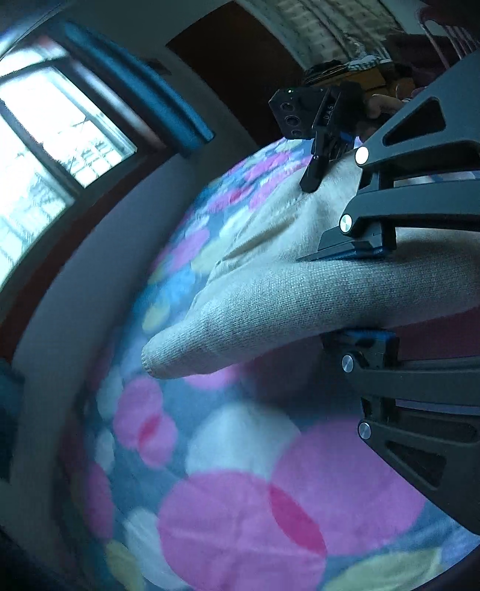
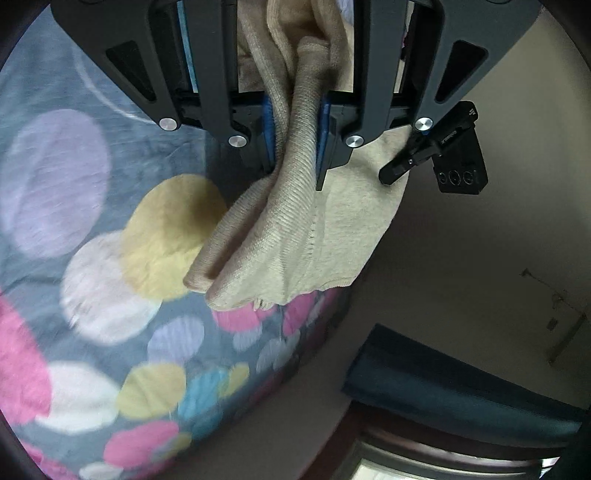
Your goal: Fold small clothes
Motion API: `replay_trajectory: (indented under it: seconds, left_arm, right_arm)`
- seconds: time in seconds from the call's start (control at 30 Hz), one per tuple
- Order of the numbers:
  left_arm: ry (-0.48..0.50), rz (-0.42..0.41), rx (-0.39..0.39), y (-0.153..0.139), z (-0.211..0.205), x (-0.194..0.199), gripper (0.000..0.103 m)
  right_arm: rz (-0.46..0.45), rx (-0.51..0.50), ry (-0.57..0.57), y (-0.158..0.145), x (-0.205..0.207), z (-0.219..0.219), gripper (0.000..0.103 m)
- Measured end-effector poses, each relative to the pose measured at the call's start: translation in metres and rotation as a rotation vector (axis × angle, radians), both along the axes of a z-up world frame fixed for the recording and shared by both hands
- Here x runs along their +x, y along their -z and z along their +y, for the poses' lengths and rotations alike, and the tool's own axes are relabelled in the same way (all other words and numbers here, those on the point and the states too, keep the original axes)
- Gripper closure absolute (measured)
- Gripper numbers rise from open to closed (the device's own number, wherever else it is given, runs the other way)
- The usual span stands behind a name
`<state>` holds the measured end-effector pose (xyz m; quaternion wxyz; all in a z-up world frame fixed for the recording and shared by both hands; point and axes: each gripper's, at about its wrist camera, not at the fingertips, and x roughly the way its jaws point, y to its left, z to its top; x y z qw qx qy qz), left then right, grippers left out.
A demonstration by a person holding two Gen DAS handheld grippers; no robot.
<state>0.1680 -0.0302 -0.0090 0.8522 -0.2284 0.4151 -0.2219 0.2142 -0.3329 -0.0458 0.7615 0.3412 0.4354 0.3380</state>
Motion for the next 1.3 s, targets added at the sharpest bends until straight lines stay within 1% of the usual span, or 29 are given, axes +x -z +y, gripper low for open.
replay_trajectory:
  seconds: [0.13,0.23,0.3,0.33,0.37,0.4,0.43,0.47,0.5,0.53,0.6,0.67,0.73,0.8,0.9,0.93,0.97,1.03,1.07,1.1,1.13,1.17,1.2,1.3]
  left_arm:
    - [-0.032,0.069,0.022,0.036,0.015,0.001,0.075]
    - [-0.035,0.07,0.008,0.05,0.02,0.002,0.073]
    - [-0.027,0.057,0.004,0.051,0.02,0.001,0.07]
    - [-0.024,0.055,-0.003,0.051,0.021,0.0,0.067]
    - [-0.025,0.057,-0.013,0.05,0.022,-0.002,0.066]
    - [-0.028,0.059,-0.021,0.049,0.025,-0.003,0.062]
    - [-0.026,0.056,-0.034,0.046,0.028,-0.008,0.056]
    - [-0.026,0.051,-0.039,0.044,0.028,-0.012,0.053]
    - [-0.027,0.046,-0.04,0.042,0.03,-0.018,0.044]
    - [-0.03,0.045,-0.039,0.041,0.032,-0.026,0.035]
    - [-0.03,0.066,-0.065,0.041,0.036,-0.04,0.028]
    - [-0.025,0.094,-0.086,0.043,0.035,-0.05,0.027]
    - [-0.004,0.118,-0.102,0.045,0.031,-0.063,0.025]
    - [0.022,0.117,-0.097,0.045,0.024,-0.073,0.025]
    - [0.049,0.101,-0.084,0.045,0.015,-0.081,0.025]
    - [0.058,0.096,-0.065,0.045,0.01,-0.08,0.027]
    - [0.063,0.092,-0.041,0.045,0.005,-0.079,0.032]
    - [0.084,0.105,-0.01,0.049,-0.003,-0.075,0.061]
    - [0.089,0.116,-0.005,0.05,-0.005,-0.073,0.066]
    - [0.088,0.123,-0.004,0.051,-0.007,-0.07,0.073]
    - [0.089,0.127,-0.012,0.05,-0.008,-0.068,0.079]
    - [0.09,0.128,-0.014,0.049,-0.008,-0.068,0.081]
    - [0.091,0.127,-0.015,0.048,-0.008,-0.068,0.084]
    - [0.097,0.121,-0.033,0.041,-0.004,-0.068,0.087]
  right_arm:
    - [0.067,-0.025,0.007,0.031,0.003,0.016,0.086]
    - [0.107,-0.019,0.029,0.046,0.004,0.013,0.085]
    - [0.115,-0.015,0.033,0.045,0.001,0.01,0.082]
    - [0.118,-0.016,0.04,0.043,-0.001,0.007,0.079]
    - [0.12,-0.013,0.044,0.04,-0.004,0.003,0.073]
    - [0.117,-0.016,0.04,0.036,-0.006,0.002,0.065]
    - [0.109,-0.027,0.036,0.033,-0.01,0.0,0.059]
    - [0.095,-0.047,0.035,0.03,-0.017,-0.007,0.05]
    - [0.087,-0.057,0.034,0.027,-0.024,-0.01,0.046]
    - [0.088,-0.057,0.03,0.027,-0.029,-0.012,0.045]
    - [0.096,-0.056,0.022,0.028,-0.043,-0.015,0.043]
    - [0.092,-0.07,0.024,0.028,-0.057,-0.016,0.043]
    - [0.094,-0.06,0.021,0.027,-0.067,-0.017,0.042]
    - [0.101,-0.031,0.011,0.026,-0.08,-0.018,0.039]
    - [0.107,-0.042,0.002,0.026,-0.088,-0.015,0.039]
    - [0.106,-0.046,0.0,0.026,-0.089,-0.013,0.039]
    - [0.102,-0.051,-0.002,0.026,-0.091,-0.011,0.039]
    - [0.098,-0.074,-0.004,0.026,-0.094,-0.008,0.042]
    - [0.097,-0.096,-0.011,0.025,-0.094,-0.003,0.047]
    - [0.096,-0.112,-0.018,0.025,-0.096,0.0,0.054]
    - [0.099,-0.13,-0.026,0.026,-0.098,0.003,0.058]
    - [0.101,-0.156,-0.029,0.026,-0.099,0.007,0.071]
    - [0.106,-0.158,-0.033,0.028,-0.1,0.009,0.081]
    - [0.104,-0.119,-0.02,0.025,-0.102,0.006,0.087]
